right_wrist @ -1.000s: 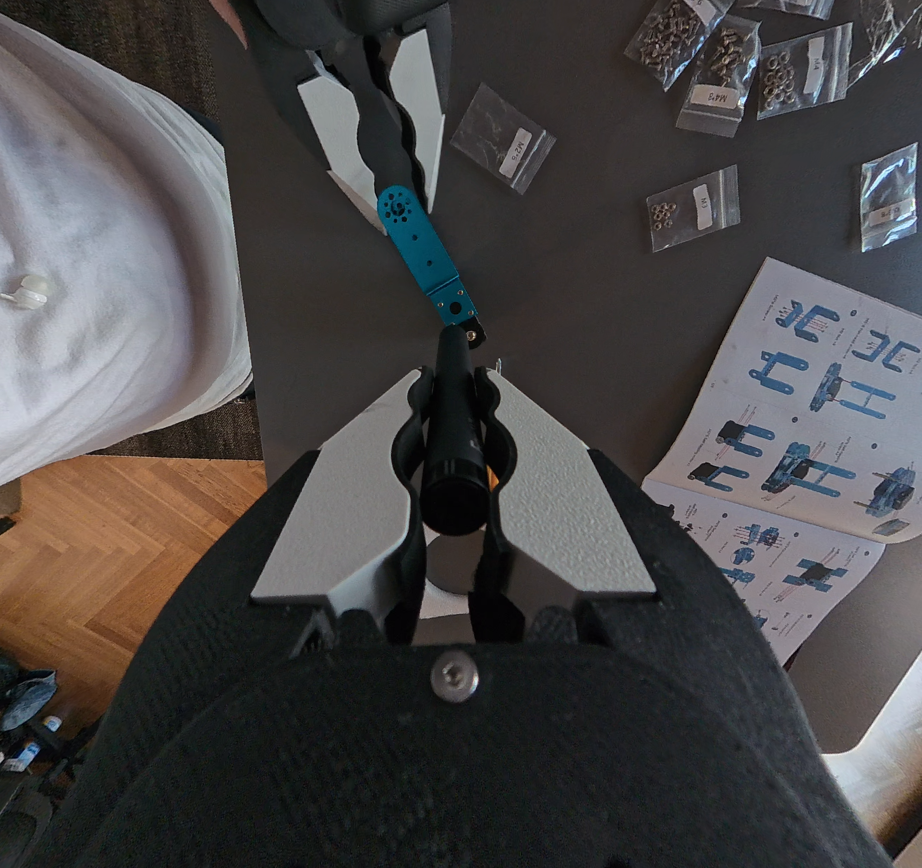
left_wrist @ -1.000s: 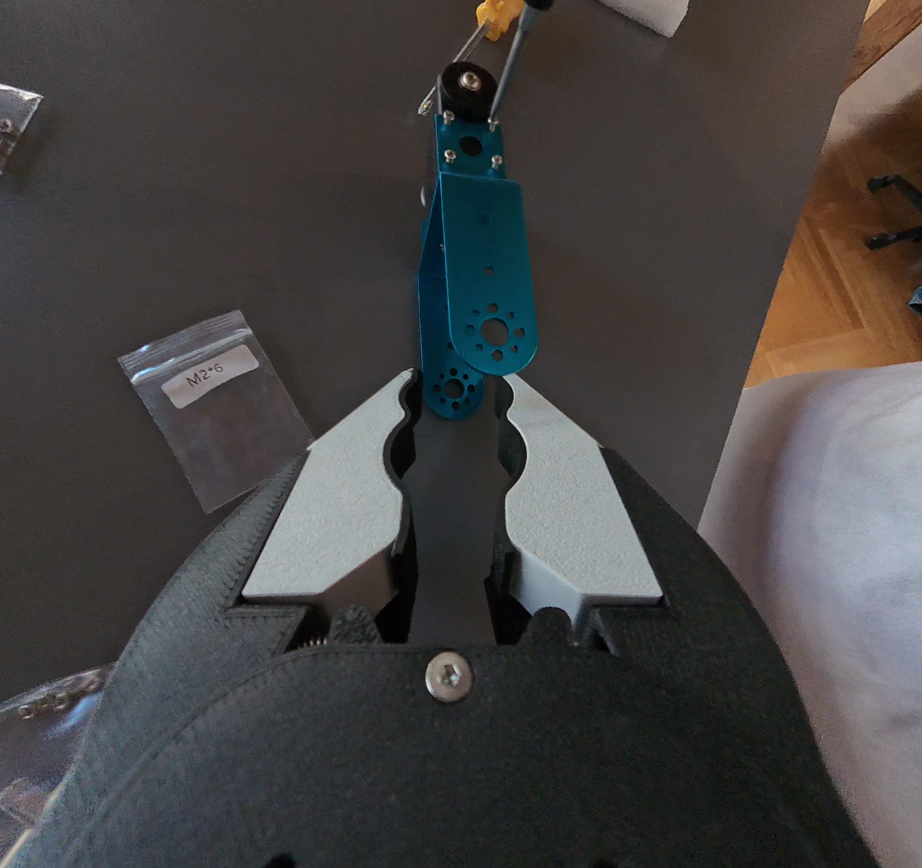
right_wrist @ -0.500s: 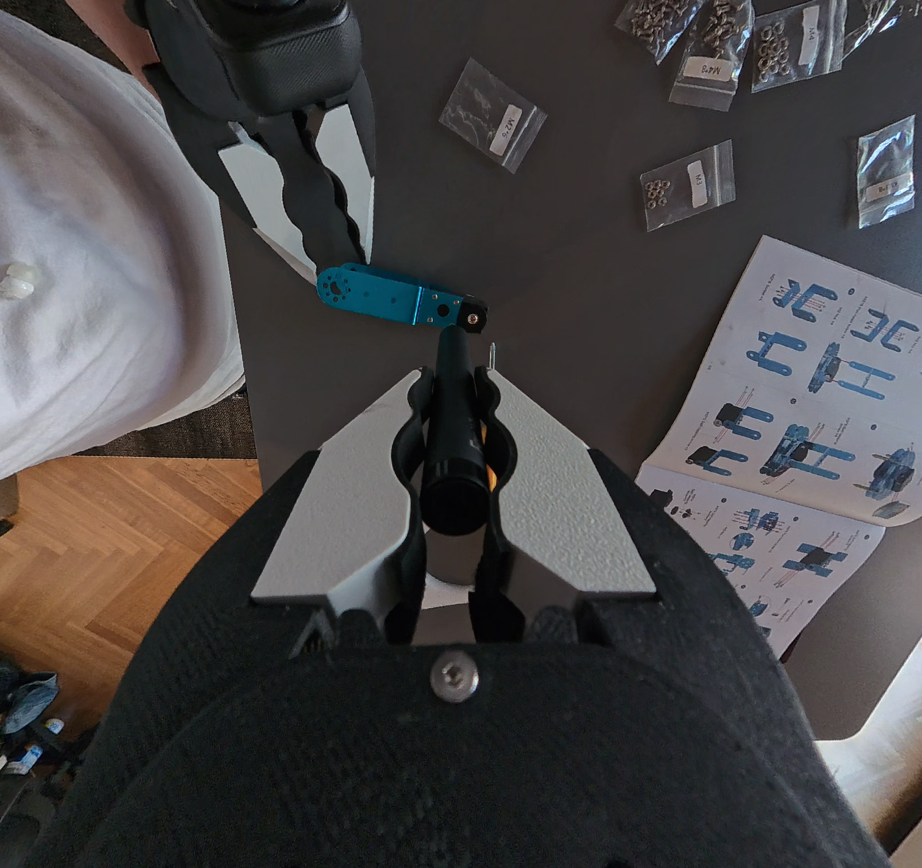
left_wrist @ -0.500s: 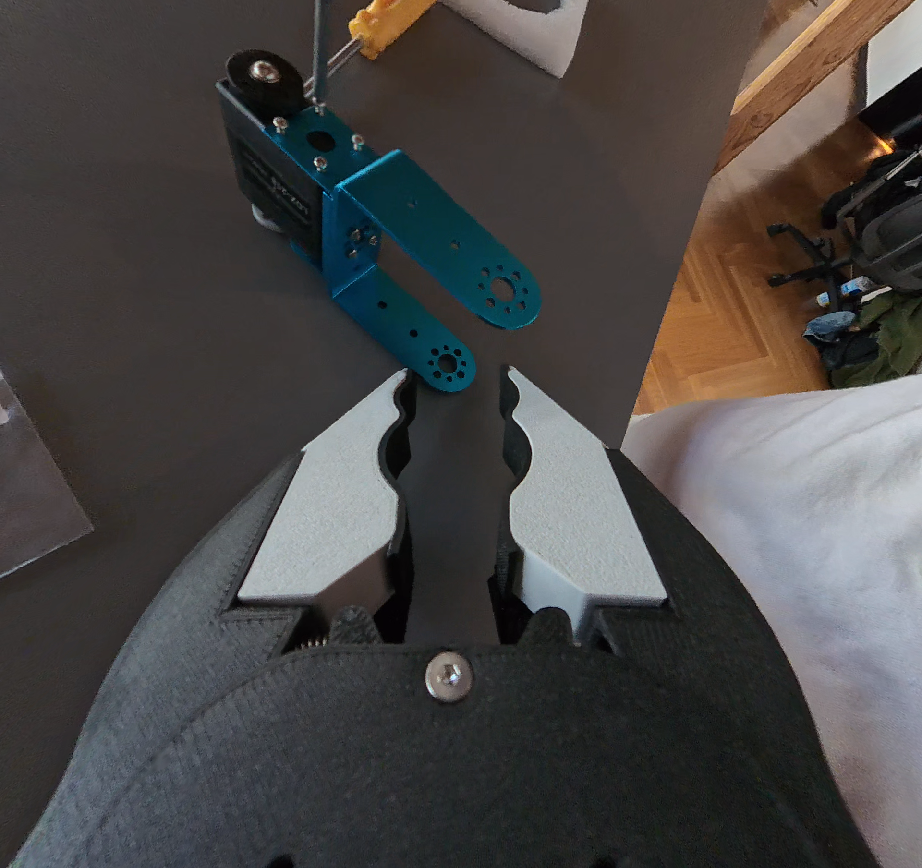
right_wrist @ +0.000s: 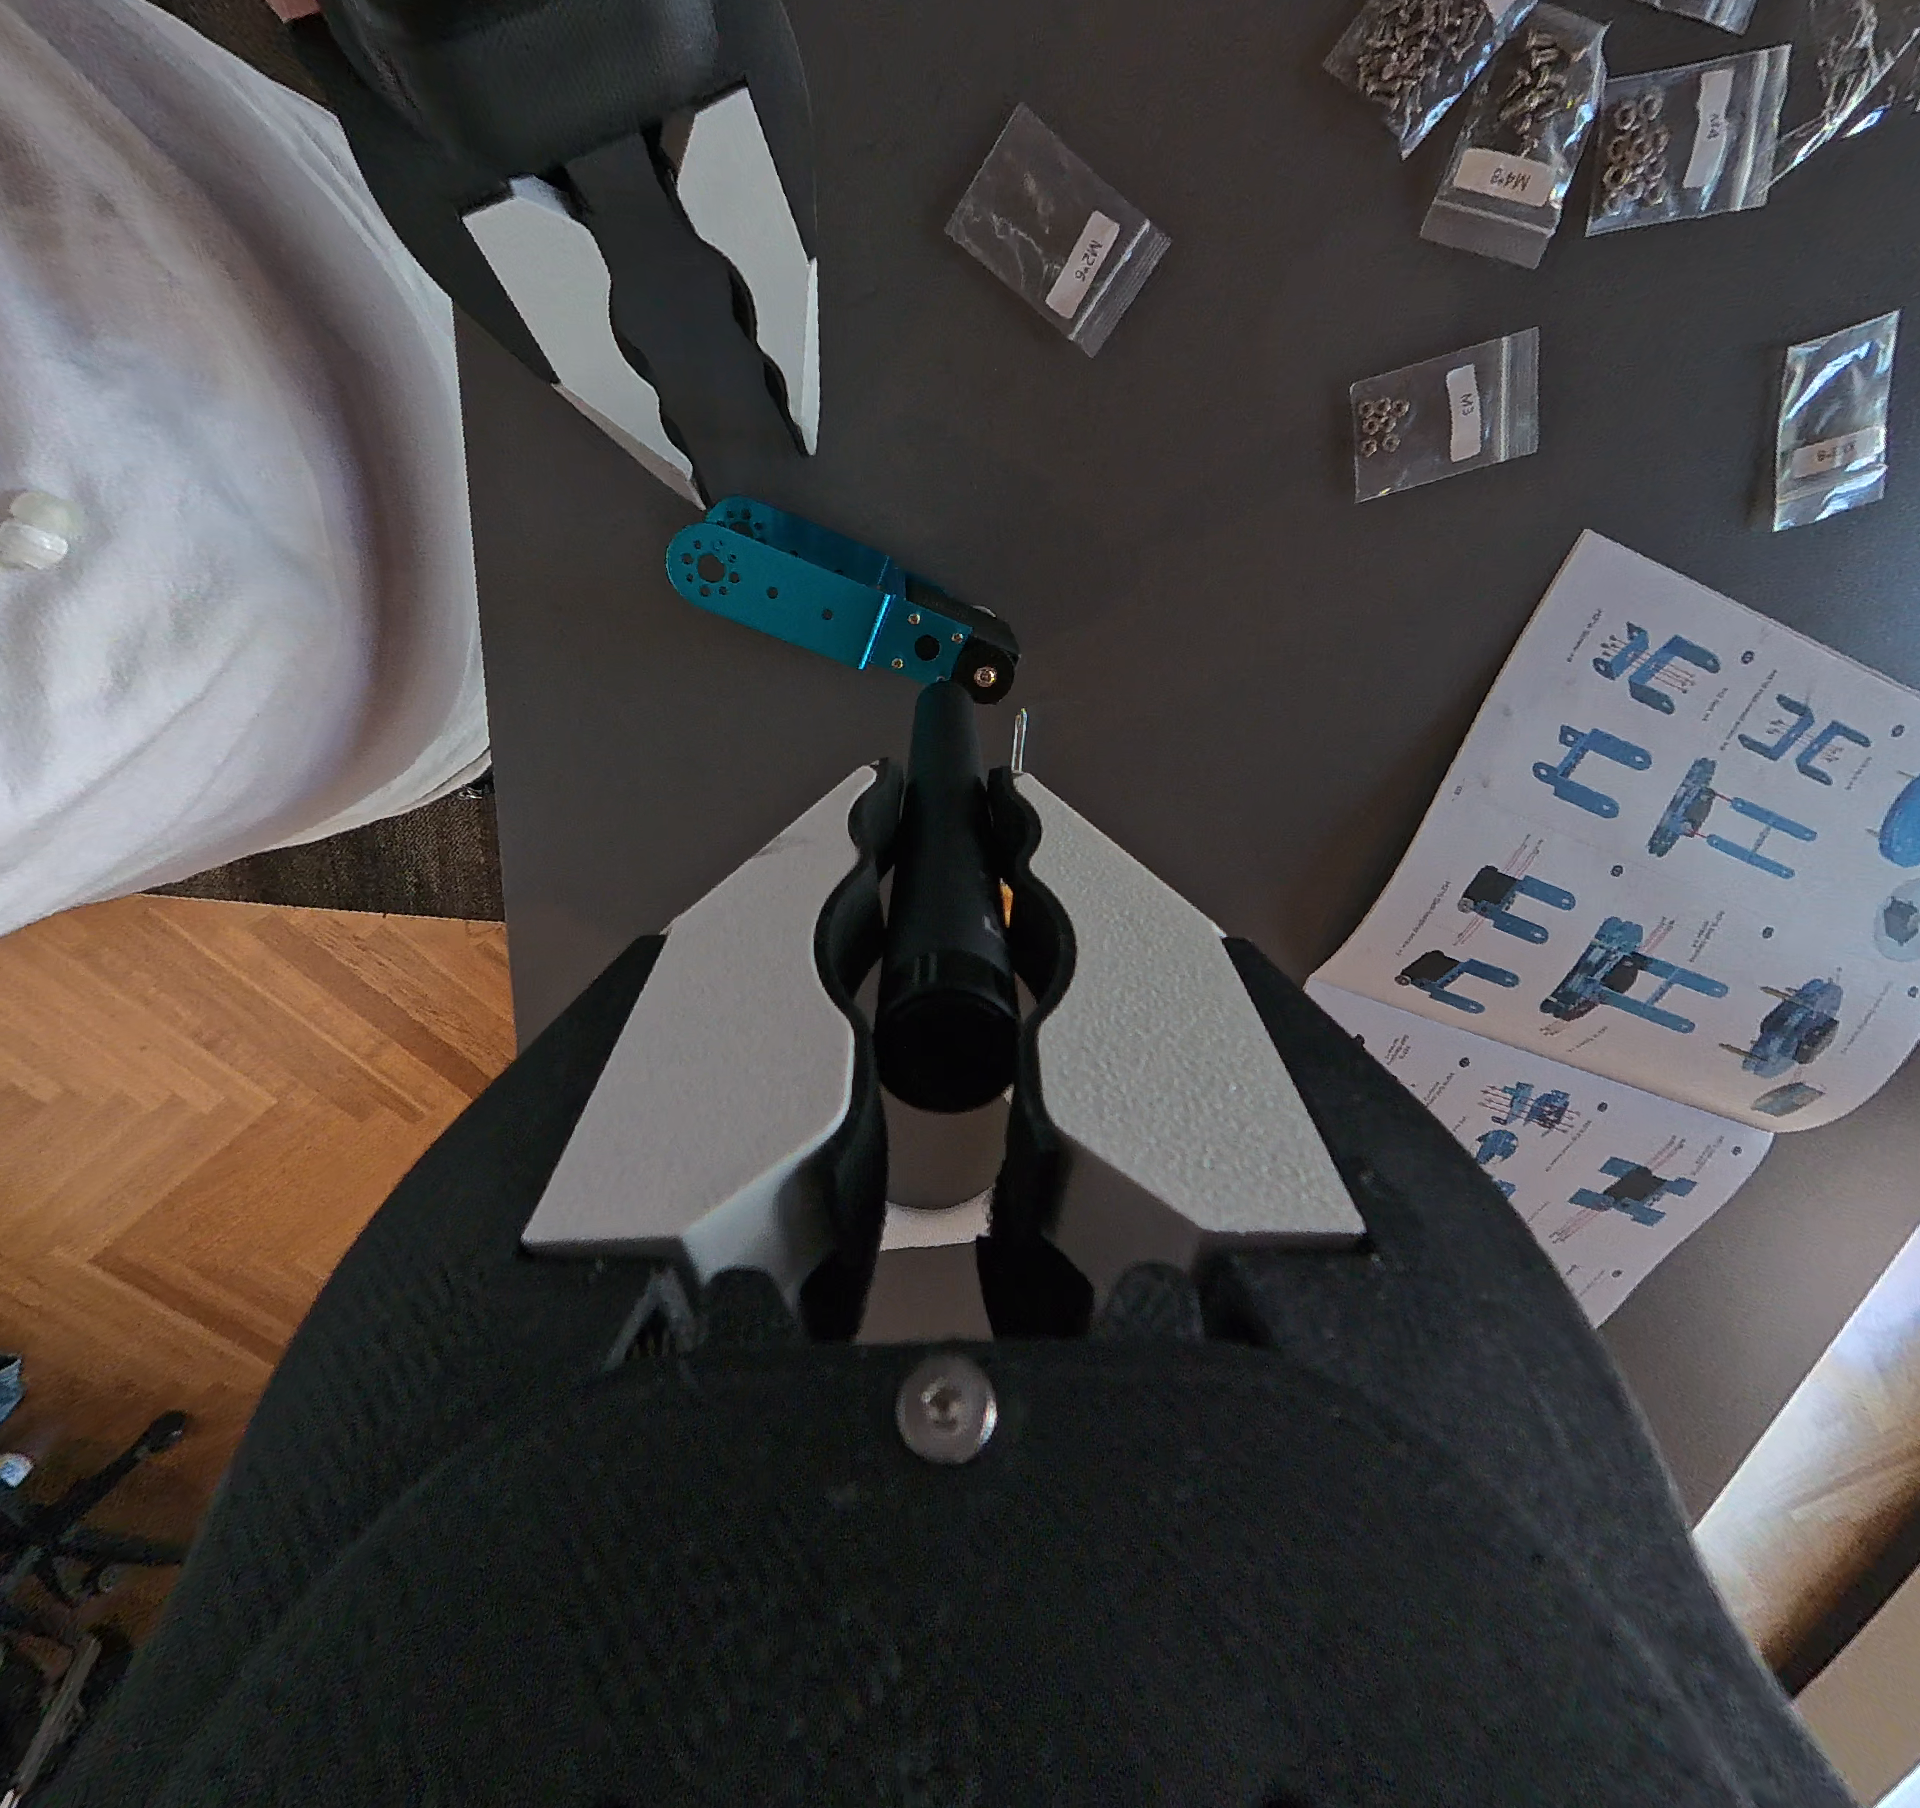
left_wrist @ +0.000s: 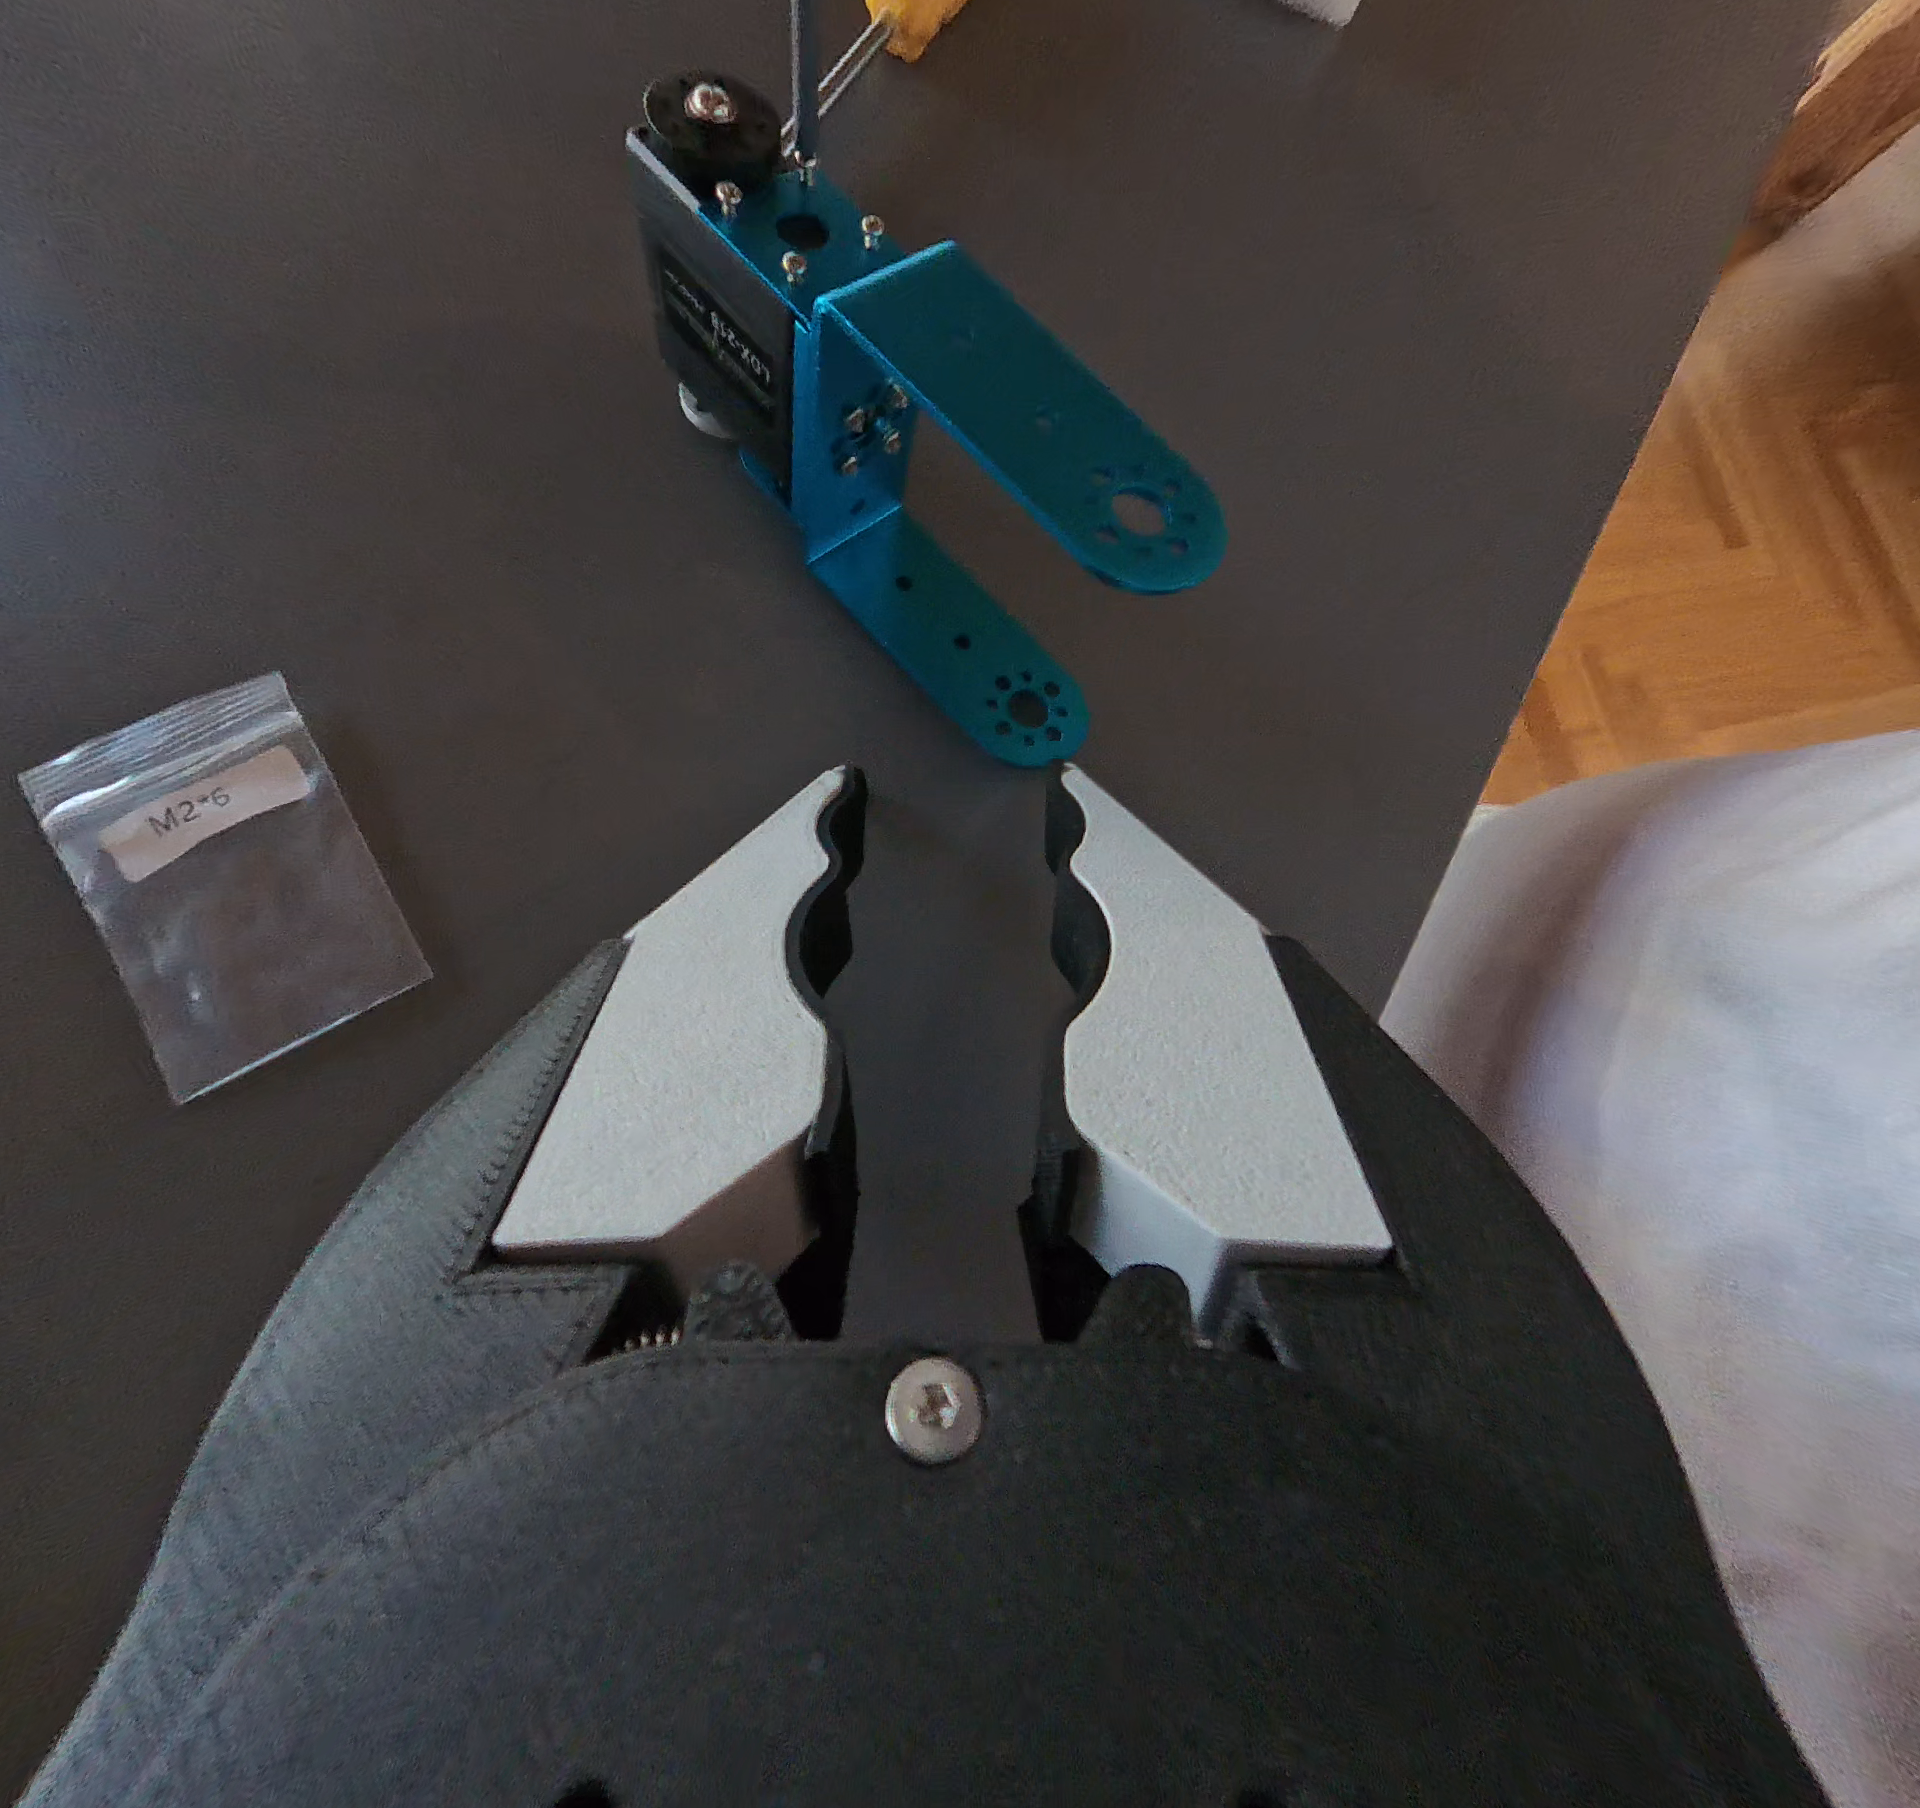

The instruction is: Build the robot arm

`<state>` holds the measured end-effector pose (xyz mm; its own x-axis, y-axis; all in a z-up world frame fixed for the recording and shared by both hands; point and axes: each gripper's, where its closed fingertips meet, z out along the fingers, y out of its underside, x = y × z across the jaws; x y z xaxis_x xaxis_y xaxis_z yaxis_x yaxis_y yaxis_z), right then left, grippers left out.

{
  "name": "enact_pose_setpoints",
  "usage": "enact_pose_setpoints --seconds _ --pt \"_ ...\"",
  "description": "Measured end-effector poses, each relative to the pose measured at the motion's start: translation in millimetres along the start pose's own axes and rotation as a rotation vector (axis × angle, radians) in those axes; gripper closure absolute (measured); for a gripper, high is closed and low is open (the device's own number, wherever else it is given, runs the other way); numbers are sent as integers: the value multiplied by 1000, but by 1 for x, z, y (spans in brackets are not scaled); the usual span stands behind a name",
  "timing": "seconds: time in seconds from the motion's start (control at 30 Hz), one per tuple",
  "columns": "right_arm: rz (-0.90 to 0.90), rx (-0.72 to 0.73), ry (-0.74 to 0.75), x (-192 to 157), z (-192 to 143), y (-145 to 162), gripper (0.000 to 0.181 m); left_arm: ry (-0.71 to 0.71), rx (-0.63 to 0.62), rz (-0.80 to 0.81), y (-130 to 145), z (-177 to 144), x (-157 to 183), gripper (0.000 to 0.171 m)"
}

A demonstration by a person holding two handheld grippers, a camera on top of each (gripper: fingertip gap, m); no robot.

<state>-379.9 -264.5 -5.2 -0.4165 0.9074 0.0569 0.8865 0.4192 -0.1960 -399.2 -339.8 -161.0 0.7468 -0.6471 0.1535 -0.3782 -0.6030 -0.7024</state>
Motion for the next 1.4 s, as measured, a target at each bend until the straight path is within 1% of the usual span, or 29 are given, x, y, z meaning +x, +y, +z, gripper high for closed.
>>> enact_pose_setpoints --seconds 0.13,0.3,0.4,0.43,0.53,0.77,0.97,1.13,1.4 --pt "-1 2 -13 1 0 0 163 68 68 -58 -10 1 11 139" --pt "-20 12 -16 0 0 0 164 -18 135 2 -22 1 8 152" --pt "-22 47 -14 1 0 -3 163 -55 84 37 -13 10 4 155" --pt "-14 61 -17 1 0 -5 163 -44 85 32 -13 12 5 158" --pt "-16 81 -14 1 0 -4 163 -2 77 -8 -12 15 7 159" --pt "6 136 -7 1 -2 4 163 22 76 -31 -12 16 8 160" --pt "23 130 21 -1 -2 2 163 29 75 -30 -13 17 9 161" --pt "60 166 40 -1 -1 -3 162 23 77 -26 -14 18 10 162" --pt "108 168 66 0 -2 -2 162 30 77 -32 -16 20 13 162"
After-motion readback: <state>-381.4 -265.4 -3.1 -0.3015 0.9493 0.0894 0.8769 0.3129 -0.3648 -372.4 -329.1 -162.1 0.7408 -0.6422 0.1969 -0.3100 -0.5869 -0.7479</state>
